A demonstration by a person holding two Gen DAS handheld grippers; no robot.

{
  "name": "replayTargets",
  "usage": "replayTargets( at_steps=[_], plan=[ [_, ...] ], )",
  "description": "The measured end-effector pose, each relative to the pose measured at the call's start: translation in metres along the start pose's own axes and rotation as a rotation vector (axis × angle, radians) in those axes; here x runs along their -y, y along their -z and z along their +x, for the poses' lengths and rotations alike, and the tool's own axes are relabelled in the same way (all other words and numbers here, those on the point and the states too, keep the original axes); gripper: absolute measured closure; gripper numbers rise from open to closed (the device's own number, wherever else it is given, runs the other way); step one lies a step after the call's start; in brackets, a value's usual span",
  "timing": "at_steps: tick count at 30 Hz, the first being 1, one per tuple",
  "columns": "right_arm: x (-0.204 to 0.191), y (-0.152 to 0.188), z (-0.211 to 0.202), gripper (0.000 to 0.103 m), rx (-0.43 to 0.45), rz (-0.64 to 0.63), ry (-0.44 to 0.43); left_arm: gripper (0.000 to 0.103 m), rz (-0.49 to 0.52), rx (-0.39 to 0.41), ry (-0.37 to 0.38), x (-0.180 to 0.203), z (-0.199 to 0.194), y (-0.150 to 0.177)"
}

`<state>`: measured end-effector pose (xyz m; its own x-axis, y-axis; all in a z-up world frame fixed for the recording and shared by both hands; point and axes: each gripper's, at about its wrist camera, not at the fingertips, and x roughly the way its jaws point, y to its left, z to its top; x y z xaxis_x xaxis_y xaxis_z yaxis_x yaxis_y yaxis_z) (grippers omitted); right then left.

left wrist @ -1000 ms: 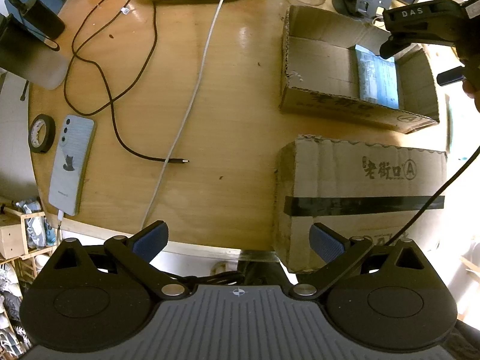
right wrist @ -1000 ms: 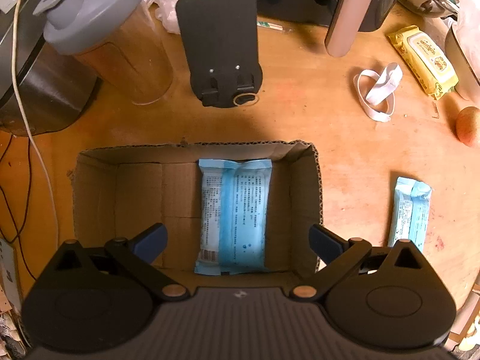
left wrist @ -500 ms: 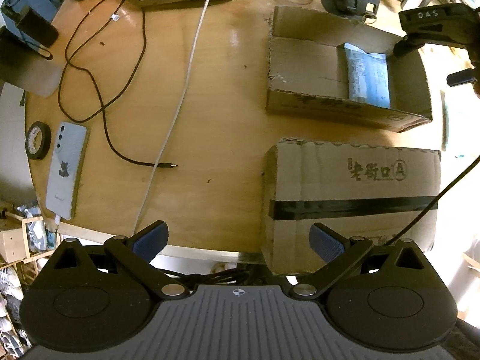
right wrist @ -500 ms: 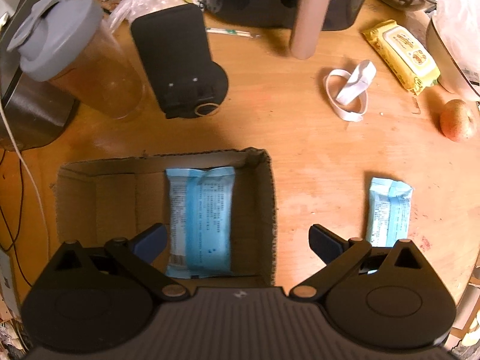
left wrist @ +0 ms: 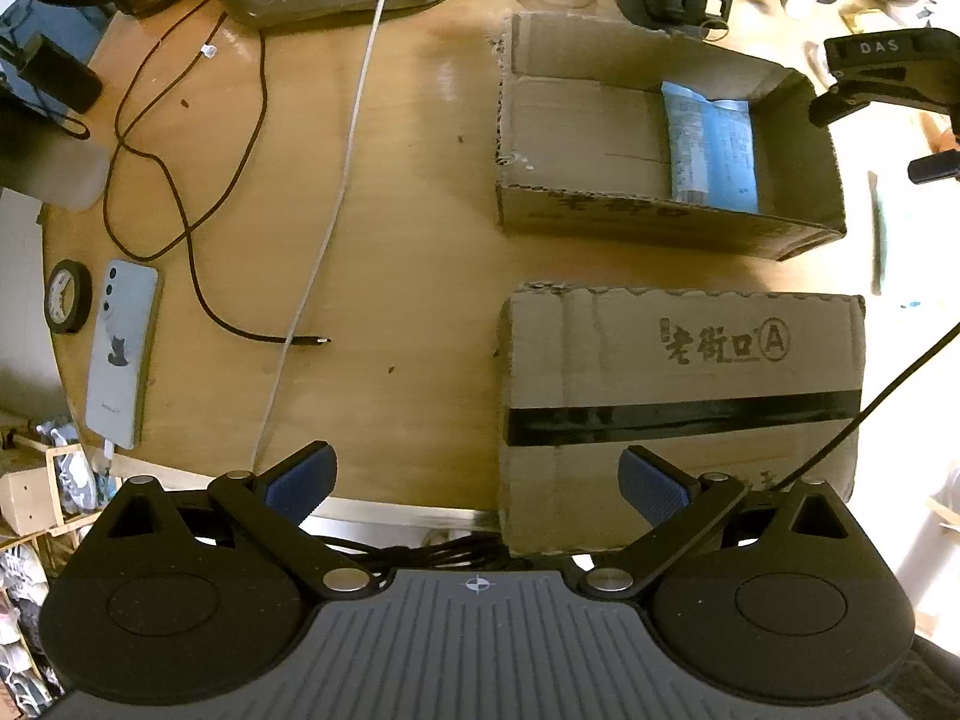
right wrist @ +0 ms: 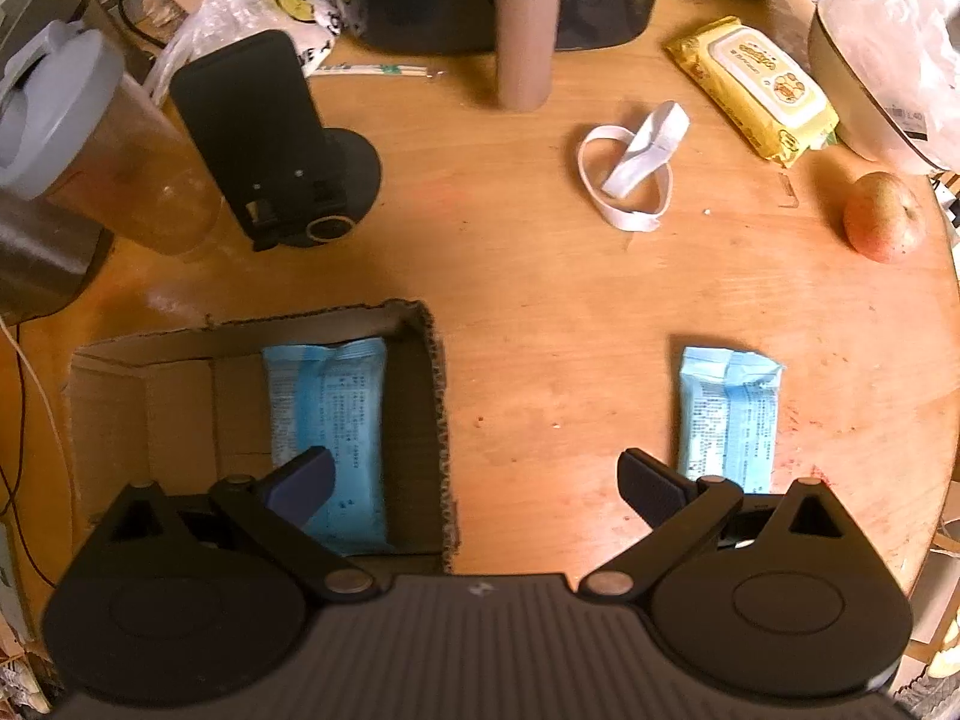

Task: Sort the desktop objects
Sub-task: 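Move the right tool toward the second blue packet on the table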

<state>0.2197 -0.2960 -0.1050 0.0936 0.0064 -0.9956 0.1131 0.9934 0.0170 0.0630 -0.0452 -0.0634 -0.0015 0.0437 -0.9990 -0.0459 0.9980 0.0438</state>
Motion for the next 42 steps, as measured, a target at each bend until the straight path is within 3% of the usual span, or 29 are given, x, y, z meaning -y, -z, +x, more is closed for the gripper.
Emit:
replayTargets(
  at_steps=[42],
  plan=[
    [0.108, 0.009, 0.005, 0.000, -0.001, 0.079, 0.030, 0.000, 0.035, -0.006, -0.030, 0.042, -0.005, 0.003]
  ],
)
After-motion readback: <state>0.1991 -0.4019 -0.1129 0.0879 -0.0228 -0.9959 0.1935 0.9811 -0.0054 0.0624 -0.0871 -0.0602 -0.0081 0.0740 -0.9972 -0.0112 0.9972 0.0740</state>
